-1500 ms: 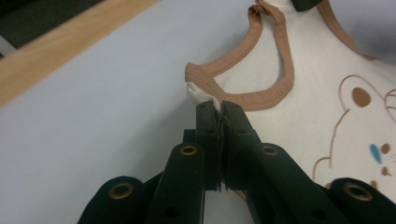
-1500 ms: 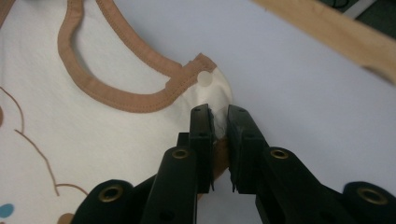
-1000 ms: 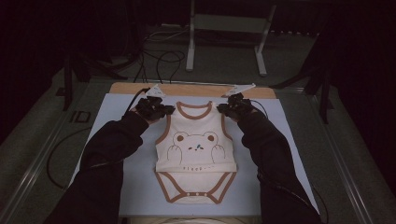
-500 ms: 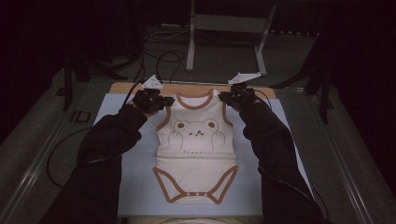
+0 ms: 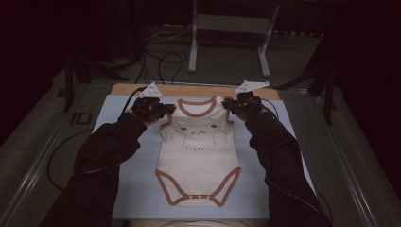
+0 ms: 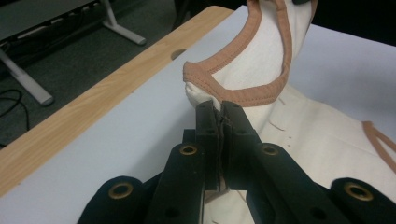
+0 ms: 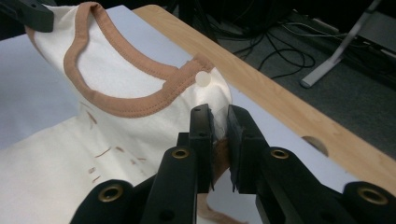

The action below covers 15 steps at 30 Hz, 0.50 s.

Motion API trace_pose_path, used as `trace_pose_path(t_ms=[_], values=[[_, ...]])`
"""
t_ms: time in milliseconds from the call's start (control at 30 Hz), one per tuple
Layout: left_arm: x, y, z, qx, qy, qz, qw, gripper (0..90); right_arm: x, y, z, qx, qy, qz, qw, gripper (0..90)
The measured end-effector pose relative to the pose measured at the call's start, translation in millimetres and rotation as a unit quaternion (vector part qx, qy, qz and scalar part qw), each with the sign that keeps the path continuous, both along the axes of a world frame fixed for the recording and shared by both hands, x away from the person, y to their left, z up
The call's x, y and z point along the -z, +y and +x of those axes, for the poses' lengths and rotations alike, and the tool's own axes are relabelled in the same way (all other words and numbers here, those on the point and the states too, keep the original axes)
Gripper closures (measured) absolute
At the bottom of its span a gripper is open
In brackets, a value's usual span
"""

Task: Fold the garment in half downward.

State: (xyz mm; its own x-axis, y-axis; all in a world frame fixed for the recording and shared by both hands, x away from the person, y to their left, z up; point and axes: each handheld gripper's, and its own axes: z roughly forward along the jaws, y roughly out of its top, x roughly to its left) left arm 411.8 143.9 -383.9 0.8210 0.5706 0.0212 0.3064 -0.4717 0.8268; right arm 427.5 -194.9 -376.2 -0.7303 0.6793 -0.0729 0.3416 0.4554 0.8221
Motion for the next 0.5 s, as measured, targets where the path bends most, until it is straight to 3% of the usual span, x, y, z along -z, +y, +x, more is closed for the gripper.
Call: trace_pose_path(t_ms=[500], values=[[11.9,-1.7,-45.7,0.044,-0.005,-0.002,0.9990,87.7,19.4,-11.3,-47.0,-0.024,0.010,0.015,0.9995,81.5]])
